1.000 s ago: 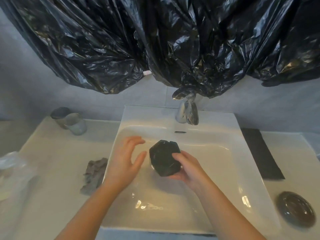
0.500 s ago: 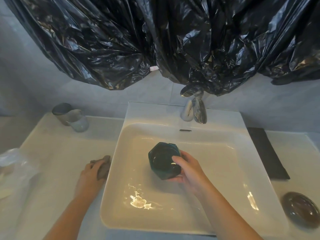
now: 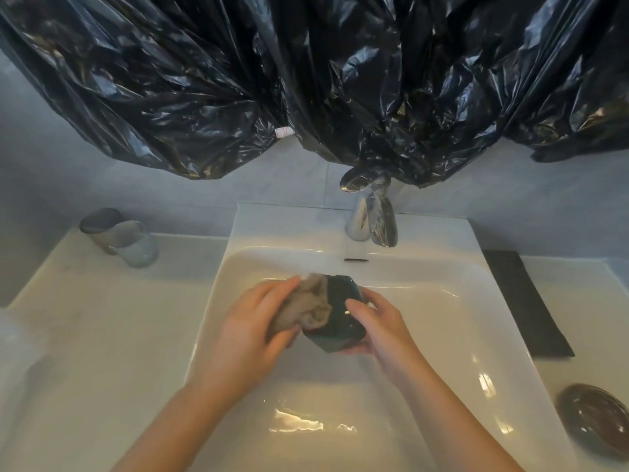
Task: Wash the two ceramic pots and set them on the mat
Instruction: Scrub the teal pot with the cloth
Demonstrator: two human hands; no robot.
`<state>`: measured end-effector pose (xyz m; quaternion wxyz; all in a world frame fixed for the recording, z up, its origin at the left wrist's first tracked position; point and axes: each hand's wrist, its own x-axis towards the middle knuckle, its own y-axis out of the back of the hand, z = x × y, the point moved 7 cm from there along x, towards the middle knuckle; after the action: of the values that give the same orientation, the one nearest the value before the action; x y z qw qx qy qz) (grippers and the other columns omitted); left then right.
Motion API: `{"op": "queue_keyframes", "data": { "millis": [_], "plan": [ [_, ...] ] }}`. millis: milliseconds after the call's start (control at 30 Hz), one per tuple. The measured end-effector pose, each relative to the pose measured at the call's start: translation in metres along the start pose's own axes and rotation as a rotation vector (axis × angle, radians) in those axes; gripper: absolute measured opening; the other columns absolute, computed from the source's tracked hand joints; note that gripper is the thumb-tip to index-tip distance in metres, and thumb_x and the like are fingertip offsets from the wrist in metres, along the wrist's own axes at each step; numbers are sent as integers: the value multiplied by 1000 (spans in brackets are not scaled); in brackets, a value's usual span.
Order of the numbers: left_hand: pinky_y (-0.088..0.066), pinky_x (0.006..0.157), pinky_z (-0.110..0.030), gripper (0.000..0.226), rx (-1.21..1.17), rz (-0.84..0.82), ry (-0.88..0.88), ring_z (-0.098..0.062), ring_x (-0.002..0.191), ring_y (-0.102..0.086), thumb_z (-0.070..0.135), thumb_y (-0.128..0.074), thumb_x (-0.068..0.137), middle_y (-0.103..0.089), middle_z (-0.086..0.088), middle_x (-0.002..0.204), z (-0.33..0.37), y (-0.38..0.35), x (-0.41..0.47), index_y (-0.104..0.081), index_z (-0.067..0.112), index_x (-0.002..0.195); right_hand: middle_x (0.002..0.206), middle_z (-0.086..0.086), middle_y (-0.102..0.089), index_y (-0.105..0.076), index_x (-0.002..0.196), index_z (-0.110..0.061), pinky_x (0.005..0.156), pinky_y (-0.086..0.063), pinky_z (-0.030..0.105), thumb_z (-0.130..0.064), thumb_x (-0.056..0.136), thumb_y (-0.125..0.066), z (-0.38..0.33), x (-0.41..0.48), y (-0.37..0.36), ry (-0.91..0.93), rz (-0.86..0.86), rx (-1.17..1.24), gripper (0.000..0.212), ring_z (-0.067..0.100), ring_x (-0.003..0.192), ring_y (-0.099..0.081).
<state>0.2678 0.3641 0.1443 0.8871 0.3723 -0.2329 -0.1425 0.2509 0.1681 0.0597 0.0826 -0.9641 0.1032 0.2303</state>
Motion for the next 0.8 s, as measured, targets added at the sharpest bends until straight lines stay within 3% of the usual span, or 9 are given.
{"op": "queue_keyframes", "data": {
  "millis": [67, 133, 233, 300, 467, 600, 700, 800],
  "plan": [
    [-42, 102, -34, 69, 67, -91, -89, -16, 124, -47, 14, -64, 73, -47, 1, 139, 8, -30, 6, -42, 23, 138, 112, 9, -70, -60, 123, -23, 62, -61, 40, -21, 94, -64, -5, 0, 6, 28, -5, -31, 30, 25, 97, -71],
    [-35, 110, -33, 76, 90, -178, -126, -15, 132, -39, 12, -60, 70, -34, 4, 150, 12, -52, 11, -37, 23, 142, 109, 8, -70, -59, 124, -21, 62, -61, 39, -18, 94, -64, -8, 1, 13, 60, -16, -43, 31, 23, 95, -72],
    [-10, 121, -40, 76, 127, -307, -147, -5, 134, -36, 31, -60, 79, -38, 10, 147, 14, -81, 18, -24, 24, 146, 110, 9, -70, -58, 128, -20, 65, -62, 44, -16, 92, -66, -6, 7, 24, 75, -10, -46, 37, 25, 96, -73],
    [6, 120, -40, 71, 237, -327, -181, -2, 129, -42, 45, -60, 82, -47, 13, 140, 11, -94, 22, -25, 27, 142, 109, 5, -69, -58, 128, -22, 67, -63, 44, -18, 90, -68, -5, 12, 31, 106, 22, -91, 39, 21, 96, -72],
    [-9, 115, -39, 65, 409, -265, -326, -17, 108, -64, 43, -77, 72, -66, -1, 116, 11, -117, 34, -53, 15, 126, 105, -6, -69, -61, 126, -26, 72, -63, 43, -23, 86, -73, -8, 26, 38, 186, 71, -188, 43, 16, 99, -69],
    [-20, 115, -36, 49, 366, -268, -341, -20, 95, -67, 43, -53, 81, -69, -4, 98, 7, -128, 35, -62, 9, 115, 103, -6, -69, -61, 124, -29, 70, -63, 36, -23, 86, -73, -5, 32, 40, 218, 57, -239, 40, 16, 98, -69],
    [-30, 98, -35, 46, 363, -254, -304, -17, 84, -66, 47, -44, 81, -68, 1, 94, 9, -133, 27, -62, 15, 111, 102, -8, -69, -62, 124, -29, 73, -63, 34, -21, 87, -72, -1, 32, 41, 213, 39, -236, 39, 14, 98, -69],
    [-33, 85, -31, 45, 333, -204, -248, -17, 81, -63, 48, -45, 80, -67, 1, 93, 14, -131, 29, -60, 16, 108, 101, -6, -69, -61, 125, -29, 64, -61, 29, -18, 87, -71, -4, 30, 43, 248, 56, -184, 40, 14, 94, -70]
  ]
}}
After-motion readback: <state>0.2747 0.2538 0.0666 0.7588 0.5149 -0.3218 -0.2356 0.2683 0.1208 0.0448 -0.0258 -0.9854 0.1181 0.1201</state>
